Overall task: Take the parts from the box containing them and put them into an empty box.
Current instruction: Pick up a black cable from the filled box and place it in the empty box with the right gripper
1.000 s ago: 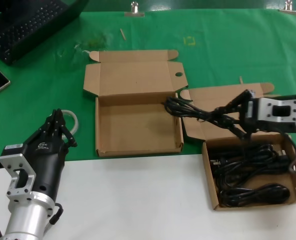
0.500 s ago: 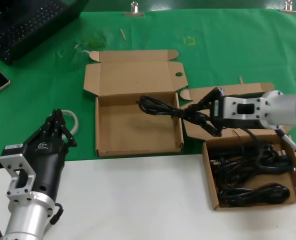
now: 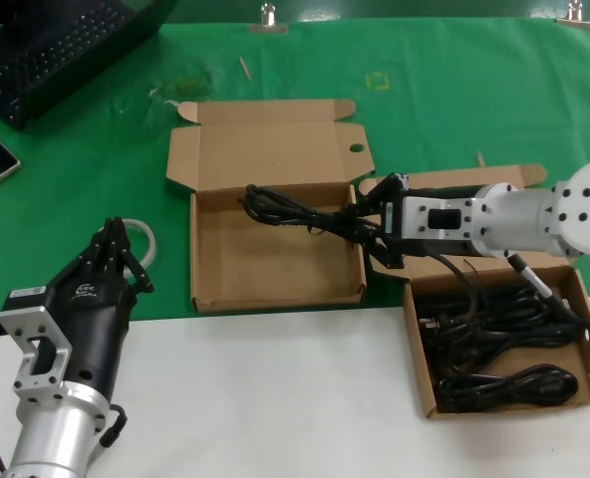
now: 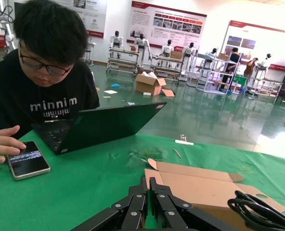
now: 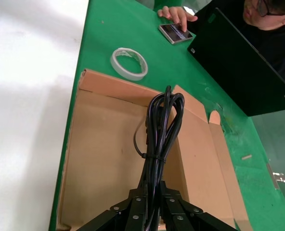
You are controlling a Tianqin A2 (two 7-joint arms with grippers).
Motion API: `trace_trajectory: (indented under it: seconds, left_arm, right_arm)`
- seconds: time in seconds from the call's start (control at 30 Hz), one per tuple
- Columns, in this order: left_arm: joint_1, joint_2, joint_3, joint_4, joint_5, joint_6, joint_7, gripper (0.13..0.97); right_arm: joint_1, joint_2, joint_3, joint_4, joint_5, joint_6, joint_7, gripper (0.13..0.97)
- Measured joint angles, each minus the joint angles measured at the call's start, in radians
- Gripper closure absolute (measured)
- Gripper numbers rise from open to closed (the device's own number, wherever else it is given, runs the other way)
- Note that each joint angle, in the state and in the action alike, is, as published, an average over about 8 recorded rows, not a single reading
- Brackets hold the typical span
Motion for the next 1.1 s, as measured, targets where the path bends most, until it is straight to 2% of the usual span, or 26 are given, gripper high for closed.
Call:
trace_trajectory:
  seconds: [0.47,1.1]
  left_arm:
    - [0.000,0.000,0.000,0.000,0.000,0.000,0.000,0.941]
    - [0.000,0.000,0.000,0.000,0.000,0.000,0.000,0.941]
  right_arm:
    - [0.012,-0.082,-0.018,-0.098,-0.003,0.068,-0.081,0.921]
    - [0.027,-0.172,-0.007,-0.254,0.053,0.149,-0.245,0.921]
